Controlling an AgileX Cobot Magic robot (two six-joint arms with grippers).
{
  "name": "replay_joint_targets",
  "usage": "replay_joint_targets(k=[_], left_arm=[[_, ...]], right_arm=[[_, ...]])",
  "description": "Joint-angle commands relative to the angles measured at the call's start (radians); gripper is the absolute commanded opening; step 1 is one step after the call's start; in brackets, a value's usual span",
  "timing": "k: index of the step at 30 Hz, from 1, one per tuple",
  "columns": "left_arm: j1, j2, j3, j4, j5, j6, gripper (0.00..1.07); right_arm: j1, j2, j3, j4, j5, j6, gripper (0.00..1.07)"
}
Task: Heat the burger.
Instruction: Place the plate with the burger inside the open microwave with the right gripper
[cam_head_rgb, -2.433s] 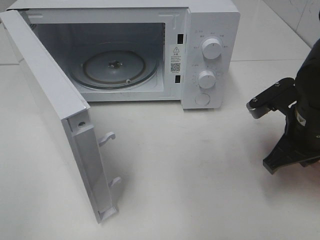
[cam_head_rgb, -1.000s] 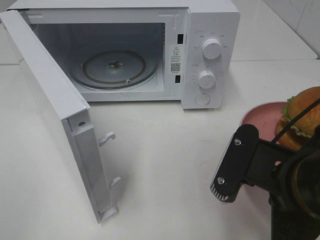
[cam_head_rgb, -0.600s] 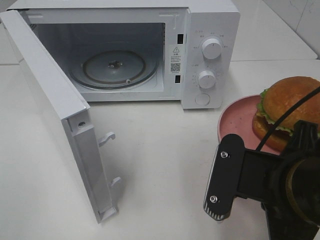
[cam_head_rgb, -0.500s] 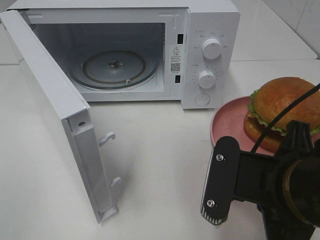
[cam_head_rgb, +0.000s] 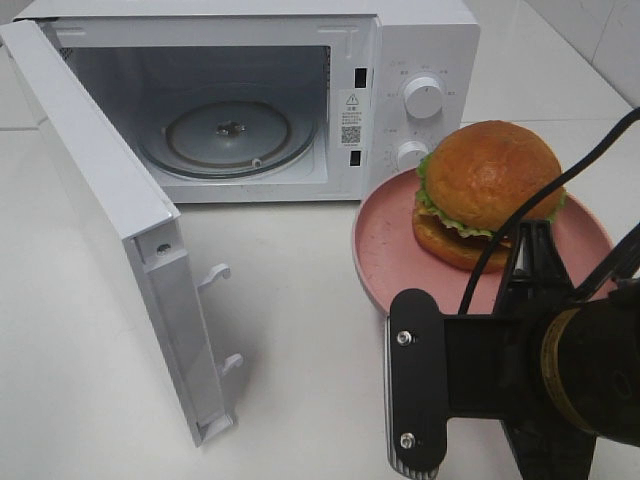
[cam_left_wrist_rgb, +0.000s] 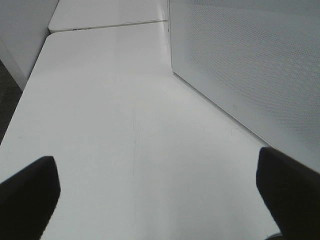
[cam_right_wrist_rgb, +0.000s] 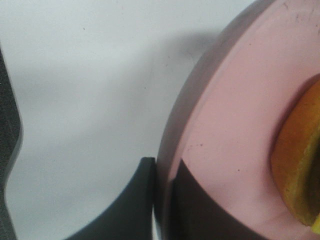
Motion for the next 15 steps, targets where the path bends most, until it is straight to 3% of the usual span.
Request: replay_joint_targets(k=[1, 15], left_arm=[[0.0, -0.02, -0.001, -0.004, 0.003, -0.005, 1.0], [0.0, -0.02, -0.001, -0.004, 0.003, -0.005, 1.0]], right_arm=[[0.007, -0.01, 0.003, -0.07, -0.026, -0.066, 0.0], [0.007, -0.01, 0.002, -0.092, -0.125, -0.128, 0.0]])
